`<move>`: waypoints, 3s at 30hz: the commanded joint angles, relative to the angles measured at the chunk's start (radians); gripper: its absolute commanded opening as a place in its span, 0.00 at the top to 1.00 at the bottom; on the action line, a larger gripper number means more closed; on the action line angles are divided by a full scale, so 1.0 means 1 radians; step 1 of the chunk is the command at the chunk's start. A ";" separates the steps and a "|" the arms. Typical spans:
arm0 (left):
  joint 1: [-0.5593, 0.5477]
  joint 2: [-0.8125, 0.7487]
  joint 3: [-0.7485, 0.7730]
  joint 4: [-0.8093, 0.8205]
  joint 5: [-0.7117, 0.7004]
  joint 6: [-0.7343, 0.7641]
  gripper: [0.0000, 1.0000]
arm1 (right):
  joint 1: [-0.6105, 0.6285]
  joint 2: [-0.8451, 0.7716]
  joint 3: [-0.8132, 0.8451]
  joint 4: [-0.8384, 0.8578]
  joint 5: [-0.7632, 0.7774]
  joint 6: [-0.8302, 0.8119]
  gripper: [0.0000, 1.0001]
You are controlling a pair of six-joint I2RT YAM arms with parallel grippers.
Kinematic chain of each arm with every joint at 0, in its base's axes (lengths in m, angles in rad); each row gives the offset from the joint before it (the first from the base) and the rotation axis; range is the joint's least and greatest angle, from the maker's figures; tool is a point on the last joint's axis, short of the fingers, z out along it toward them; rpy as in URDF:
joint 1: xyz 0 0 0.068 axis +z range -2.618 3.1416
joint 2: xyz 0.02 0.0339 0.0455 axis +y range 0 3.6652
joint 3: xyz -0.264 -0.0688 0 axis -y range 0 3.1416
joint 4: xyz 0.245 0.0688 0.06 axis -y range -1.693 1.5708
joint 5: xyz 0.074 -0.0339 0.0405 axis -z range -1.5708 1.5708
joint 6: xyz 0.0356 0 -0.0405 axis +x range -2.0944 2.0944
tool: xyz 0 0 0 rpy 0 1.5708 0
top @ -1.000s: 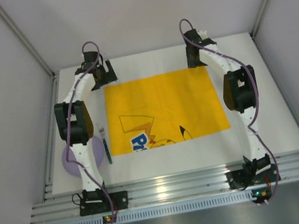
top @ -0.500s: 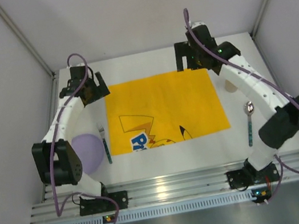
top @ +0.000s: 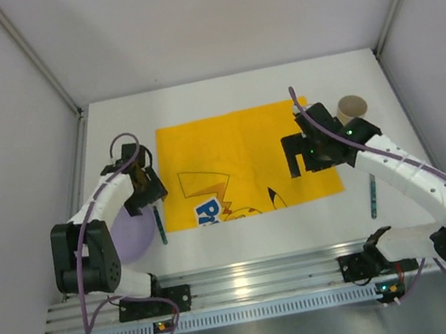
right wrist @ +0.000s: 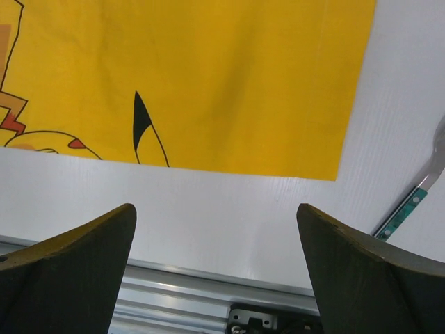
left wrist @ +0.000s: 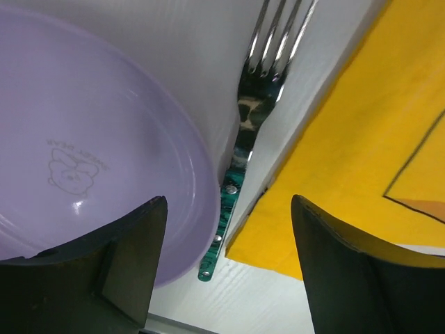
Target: Set the dinner table for one person
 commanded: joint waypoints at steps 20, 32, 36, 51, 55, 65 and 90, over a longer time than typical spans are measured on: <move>0.003 -0.015 -0.130 0.057 -0.017 -0.100 1.00 | 0.007 -0.086 -0.107 -0.029 0.067 -0.051 0.00; -0.068 0.034 0.310 -0.155 -0.115 0.017 1.00 | 0.008 -0.035 -0.089 -0.024 0.060 -0.036 0.01; -0.266 0.233 0.561 -0.187 -0.142 0.000 1.00 | 0.004 -0.049 -0.075 -0.053 0.098 -0.038 0.00; -0.793 0.938 1.389 -0.262 -0.123 -0.009 1.00 | -0.070 -0.288 -0.091 -0.191 0.115 0.120 0.00; -0.794 0.906 1.250 -0.221 -0.095 -0.029 1.00 | -0.081 -0.302 -0.006 -0.229 0.213 0.133 0.00; -0.817 0.850 1.128 -0.201 -0.089 -0.013 0.68 | -0.268 -0.131 0.299 -0.220 0.360 0.079 0.00; -0.756 0.206 0.725 -0.176 -0.170 -0.060 0.04 | -0.731 0.518 0.470 0.037 0.035 0.130 0.11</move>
